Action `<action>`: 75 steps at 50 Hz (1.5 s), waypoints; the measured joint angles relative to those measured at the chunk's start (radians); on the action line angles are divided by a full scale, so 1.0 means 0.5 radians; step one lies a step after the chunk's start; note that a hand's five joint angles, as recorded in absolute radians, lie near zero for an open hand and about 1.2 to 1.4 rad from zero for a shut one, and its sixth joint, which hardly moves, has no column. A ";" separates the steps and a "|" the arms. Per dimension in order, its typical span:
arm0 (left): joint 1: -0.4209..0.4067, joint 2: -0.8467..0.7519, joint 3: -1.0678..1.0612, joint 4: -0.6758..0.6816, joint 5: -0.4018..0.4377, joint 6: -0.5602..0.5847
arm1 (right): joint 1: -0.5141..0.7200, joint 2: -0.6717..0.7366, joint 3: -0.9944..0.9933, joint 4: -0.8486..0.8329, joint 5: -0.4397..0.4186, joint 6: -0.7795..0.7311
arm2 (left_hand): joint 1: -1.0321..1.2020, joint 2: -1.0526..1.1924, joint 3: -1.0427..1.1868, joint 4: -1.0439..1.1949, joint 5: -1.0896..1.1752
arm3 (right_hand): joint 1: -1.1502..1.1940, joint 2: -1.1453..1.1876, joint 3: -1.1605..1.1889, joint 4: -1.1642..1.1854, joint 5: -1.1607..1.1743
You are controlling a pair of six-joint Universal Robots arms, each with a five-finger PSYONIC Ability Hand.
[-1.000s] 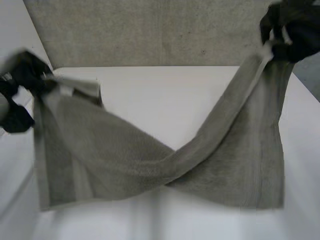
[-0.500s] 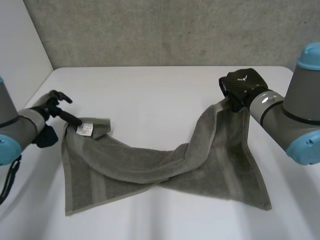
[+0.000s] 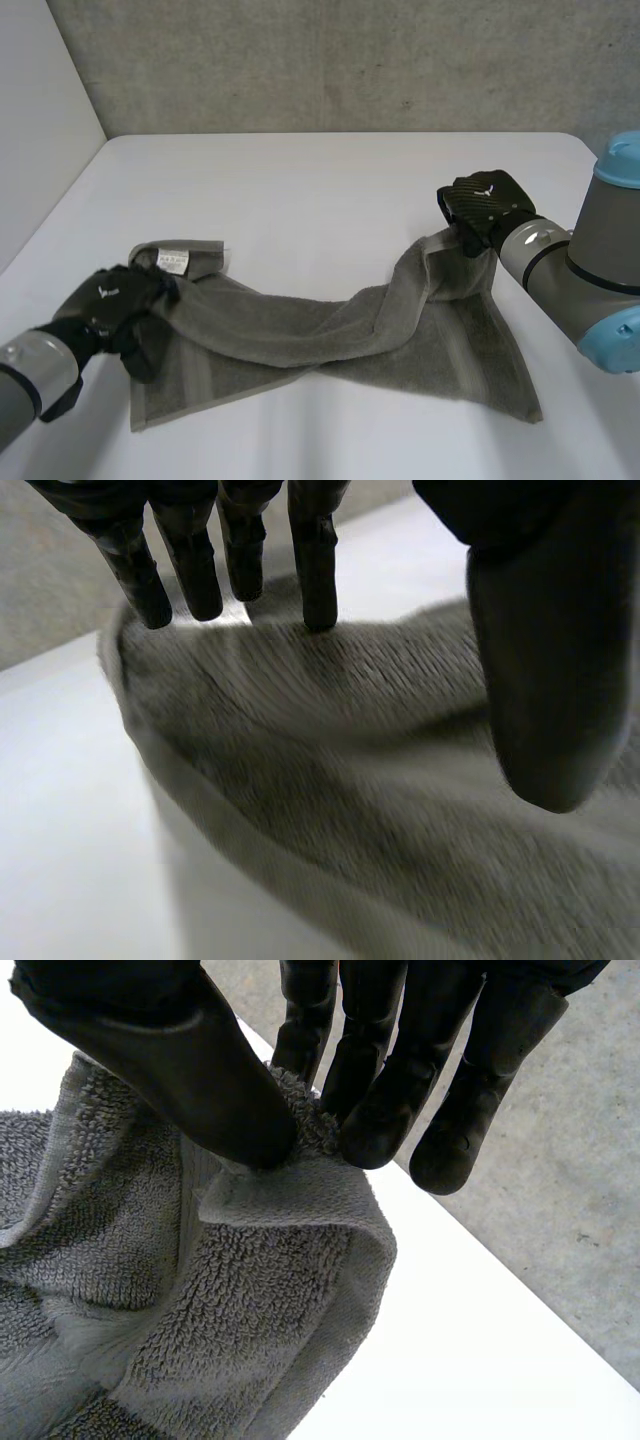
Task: Fold the towel.
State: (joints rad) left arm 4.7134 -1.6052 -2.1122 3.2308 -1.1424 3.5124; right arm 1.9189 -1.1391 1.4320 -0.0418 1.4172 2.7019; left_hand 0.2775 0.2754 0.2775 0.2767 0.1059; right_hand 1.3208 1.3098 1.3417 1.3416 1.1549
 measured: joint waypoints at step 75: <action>0.006 -0.179 -0.259 0.067 -0.006 0.087 | 0.018 0.042 0.090 -0.018 0.007 -0.139 | 0.558 0.629 0.614 0.614 0.551 | 0.000 0.000 0.000 0.003 0.000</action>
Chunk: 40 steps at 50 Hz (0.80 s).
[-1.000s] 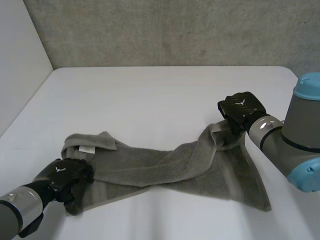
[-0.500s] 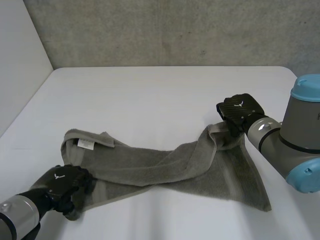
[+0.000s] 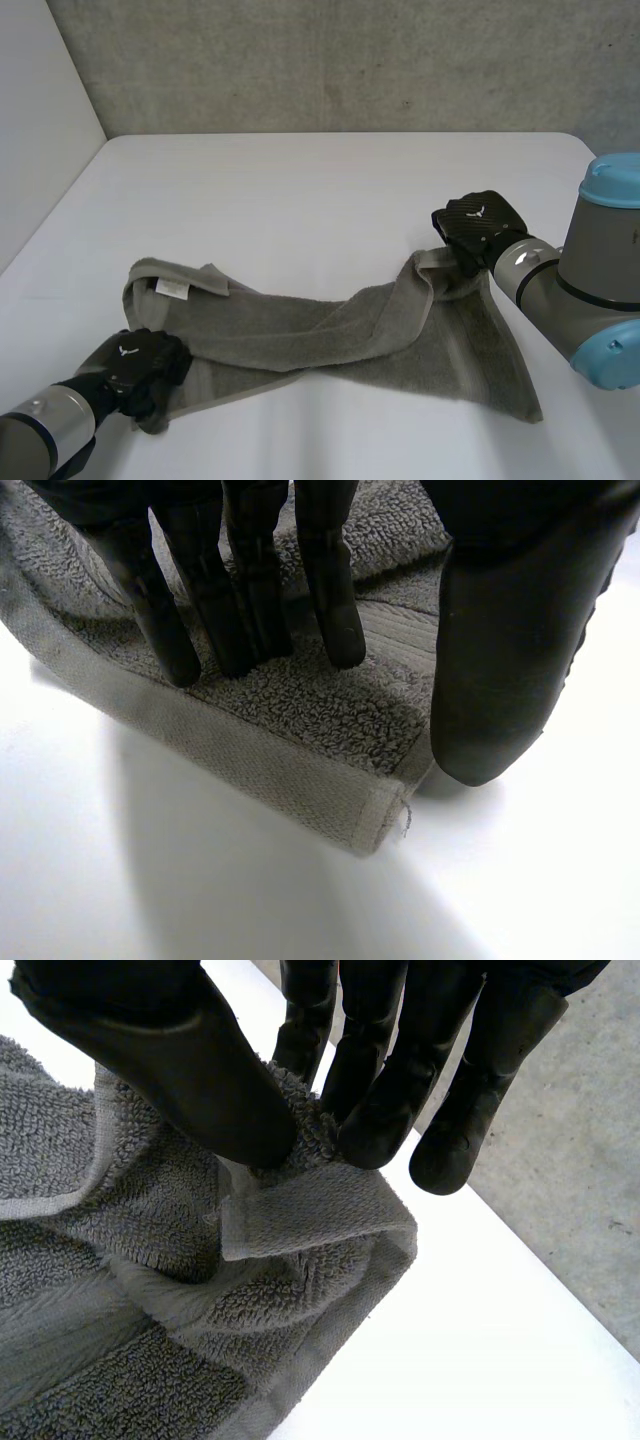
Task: Fold the towel.
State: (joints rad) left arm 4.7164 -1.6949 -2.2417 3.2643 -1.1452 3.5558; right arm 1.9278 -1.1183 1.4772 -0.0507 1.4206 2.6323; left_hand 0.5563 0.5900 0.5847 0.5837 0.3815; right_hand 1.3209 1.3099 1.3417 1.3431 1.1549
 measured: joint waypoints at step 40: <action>-0.017 -0.122 0.034 0.183 -0.017 -0.003 | 0.010 0.000 0.040 -0.028 0.002 -0.037 | 0.627 0.556 0.527 0.593 0.620 | 0.000 0.000 0.007 0.005 0.000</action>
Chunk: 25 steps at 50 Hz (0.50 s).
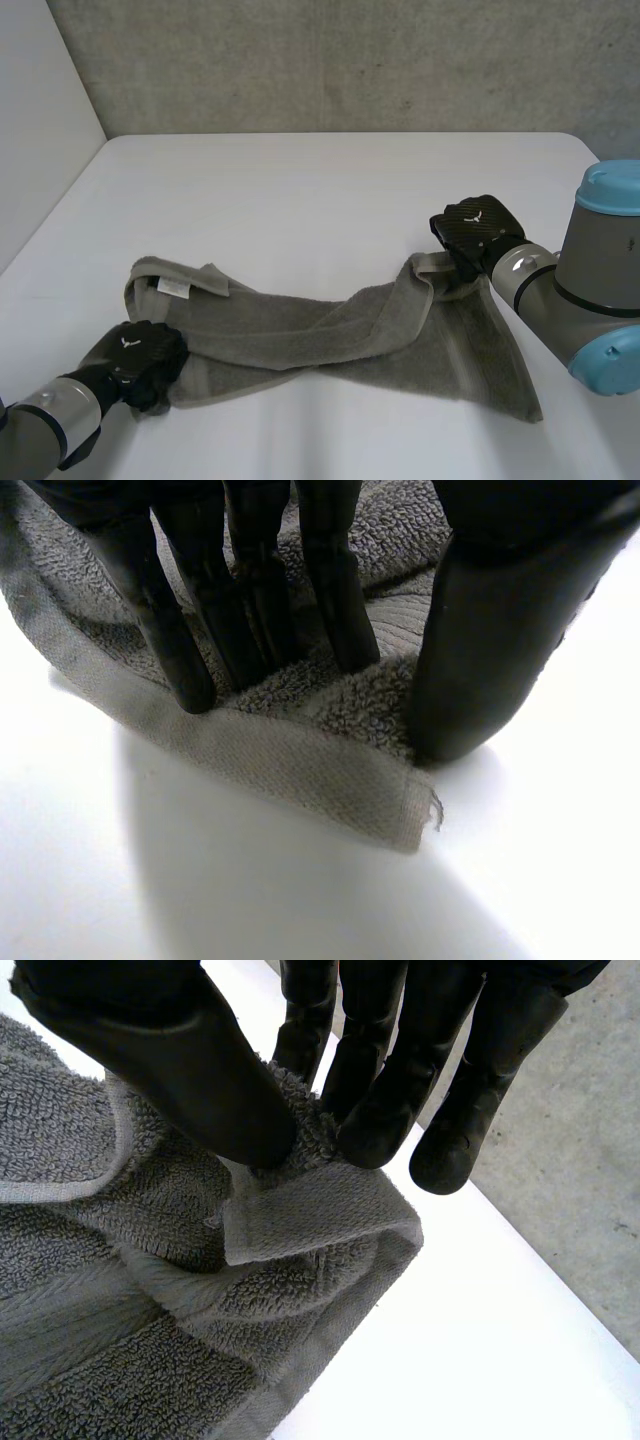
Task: Fold the towel.
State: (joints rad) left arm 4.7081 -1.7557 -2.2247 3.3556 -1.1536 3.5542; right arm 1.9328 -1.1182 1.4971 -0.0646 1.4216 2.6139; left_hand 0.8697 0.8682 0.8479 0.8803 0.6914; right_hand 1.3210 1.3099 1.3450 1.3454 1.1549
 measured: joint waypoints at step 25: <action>-0.095 0.093 0.112 0.027 -0.044 -0.089 | -0.005 -0.020 -0.004 0.009 -0.007 0.002 | 0.794 0.924 0.985 0.955 0.814 | 0.000 0.000 0.000 0.000 0.000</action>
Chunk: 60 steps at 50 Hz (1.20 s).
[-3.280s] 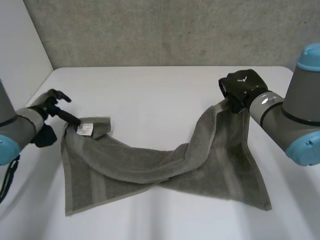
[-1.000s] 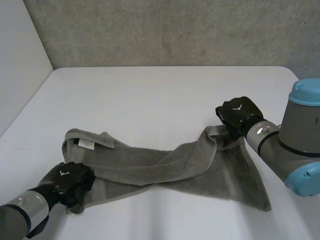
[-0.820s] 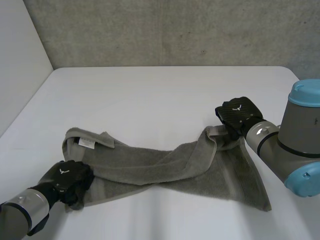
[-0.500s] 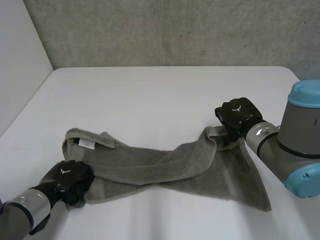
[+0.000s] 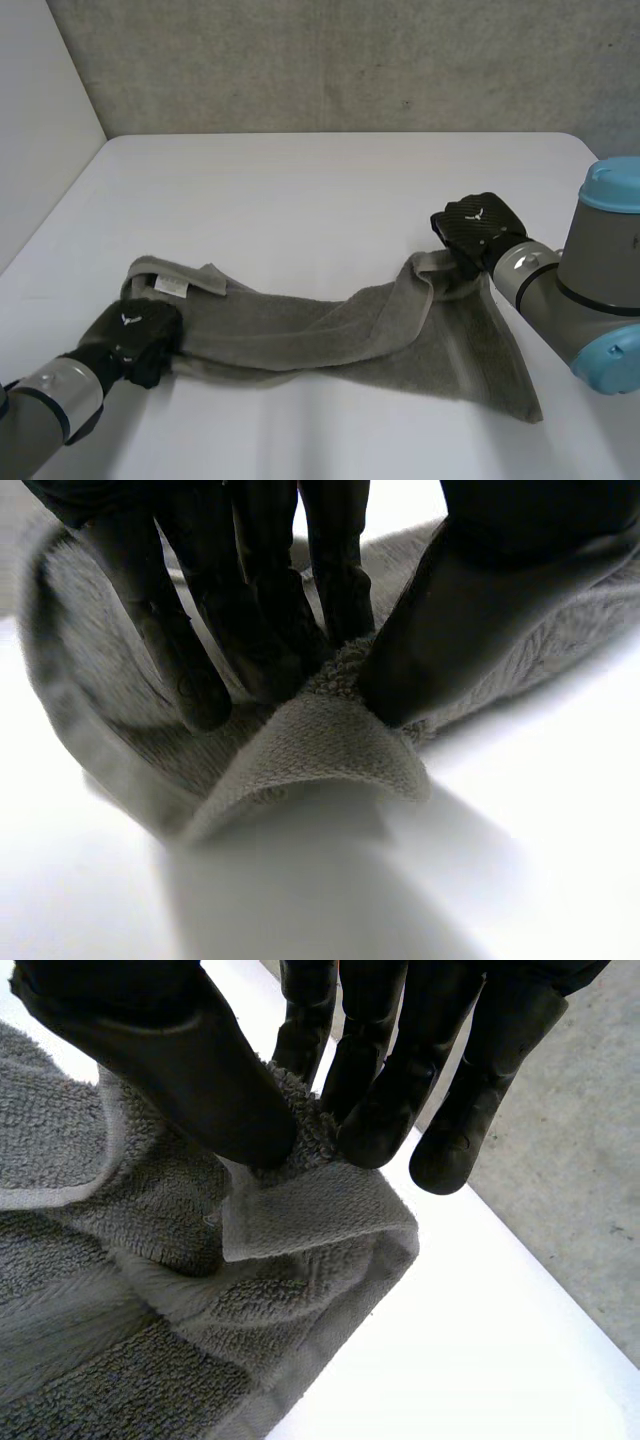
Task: Fold the towel.
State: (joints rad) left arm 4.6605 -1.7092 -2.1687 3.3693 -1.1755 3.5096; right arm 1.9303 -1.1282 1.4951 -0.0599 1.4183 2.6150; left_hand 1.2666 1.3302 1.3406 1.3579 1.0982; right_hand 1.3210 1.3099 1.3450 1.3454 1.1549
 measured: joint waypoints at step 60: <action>-0.174 -1.107 3.295 -0.552 -0.660 -1.336 | -0.208 0.884 -2.938 0.778 0.129 0.191 | 0.019 0.020 0.018 0.010 0.000 | 0.009 0.006 0.000 0.000 0.000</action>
State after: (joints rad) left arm 4.5737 -2.2627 -0.5213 3.0935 -1.5057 2.8414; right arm 1.8263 -0.6862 0.0259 0.3293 1.4826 2.7105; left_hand 1.2762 1.3403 1.3495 1.3630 1.0982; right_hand 1.3254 1.3130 1.3451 1.3456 1.1550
